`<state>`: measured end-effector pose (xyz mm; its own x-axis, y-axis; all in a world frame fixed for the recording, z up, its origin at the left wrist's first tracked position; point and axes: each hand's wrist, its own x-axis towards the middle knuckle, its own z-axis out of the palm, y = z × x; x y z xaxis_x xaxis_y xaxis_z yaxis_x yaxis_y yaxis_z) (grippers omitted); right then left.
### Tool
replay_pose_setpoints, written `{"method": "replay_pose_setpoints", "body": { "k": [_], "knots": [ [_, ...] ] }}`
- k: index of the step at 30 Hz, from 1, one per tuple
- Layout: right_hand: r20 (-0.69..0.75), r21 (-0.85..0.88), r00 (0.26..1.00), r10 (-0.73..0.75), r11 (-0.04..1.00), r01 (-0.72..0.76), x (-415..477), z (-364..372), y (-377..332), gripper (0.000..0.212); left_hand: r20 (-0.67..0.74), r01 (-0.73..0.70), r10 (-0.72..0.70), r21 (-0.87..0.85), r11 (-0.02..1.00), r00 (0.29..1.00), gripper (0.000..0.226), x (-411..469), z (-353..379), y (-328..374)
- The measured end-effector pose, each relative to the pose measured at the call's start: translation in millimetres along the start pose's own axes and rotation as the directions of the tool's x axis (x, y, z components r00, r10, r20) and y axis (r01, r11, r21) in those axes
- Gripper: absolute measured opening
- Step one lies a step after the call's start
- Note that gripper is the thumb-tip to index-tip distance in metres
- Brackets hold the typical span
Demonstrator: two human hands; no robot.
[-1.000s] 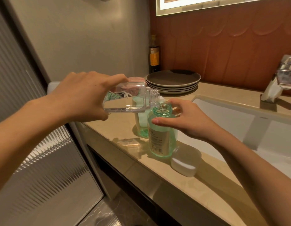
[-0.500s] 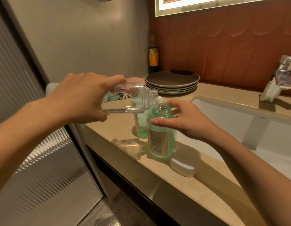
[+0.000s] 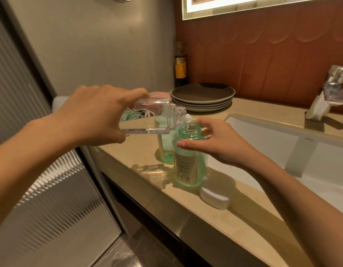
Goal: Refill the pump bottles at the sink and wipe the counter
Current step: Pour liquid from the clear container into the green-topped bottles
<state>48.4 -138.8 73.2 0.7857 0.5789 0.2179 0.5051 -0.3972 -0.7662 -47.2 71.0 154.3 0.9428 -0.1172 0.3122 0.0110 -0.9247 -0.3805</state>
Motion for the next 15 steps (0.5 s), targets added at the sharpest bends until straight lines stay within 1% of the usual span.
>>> {"method": "replay_pose_setpoints", "body": {
  "k": [2,3,6,8,11,15],
  "knots": [
    [-0.001,0.003,1.0,0.001,1.0,-0.001,-0.2,0.0,0.4,0.049,-0.004,-0.001,0.001,0.008,1.0,1.0,0.082,0.5,-0.1,0.3],
    [-0.004,0.002,1.0,0.002,1.0,-0.002,-0.1,0.2,1.2,0.054,-0.005,0.0,0.0,0.013,1.0,1.0,0.082,0.7,-0.3,0.4],
    [-0.025,-0.02,1.0,-0.001,1.0,0.0,1.4,1.4,3.9,0.081,-0.005,0.003,-0.003,0.028,1.0,1.0,0.082,1.1,-1.0,0.1],
    [-0.029,-0.03,1.0,-0.008,1.0,0.008,2.4,1.7,5.7,0.091,-0.01,0.002,-0.002,0.036,0.999,1.0,0.081,1.3,-1.5,0.2],
    [-0.025,-0.026,1.0,-0.015,1.0,0.014,2.7,1.5,6.8,0.095,-0.011,-0.004,0.005,0.049,0.999,1.0,0.08,1.1,-1.9,0.9],
    [-0.018,-0.016,1.0,-0.017,1.0,0.017,1.8,1.3,5.5,0.09,-0.019,-0.006,0.007,0.052,0.999,1.0,0.079,0.8,-3.3,1.2]
  ]
}}
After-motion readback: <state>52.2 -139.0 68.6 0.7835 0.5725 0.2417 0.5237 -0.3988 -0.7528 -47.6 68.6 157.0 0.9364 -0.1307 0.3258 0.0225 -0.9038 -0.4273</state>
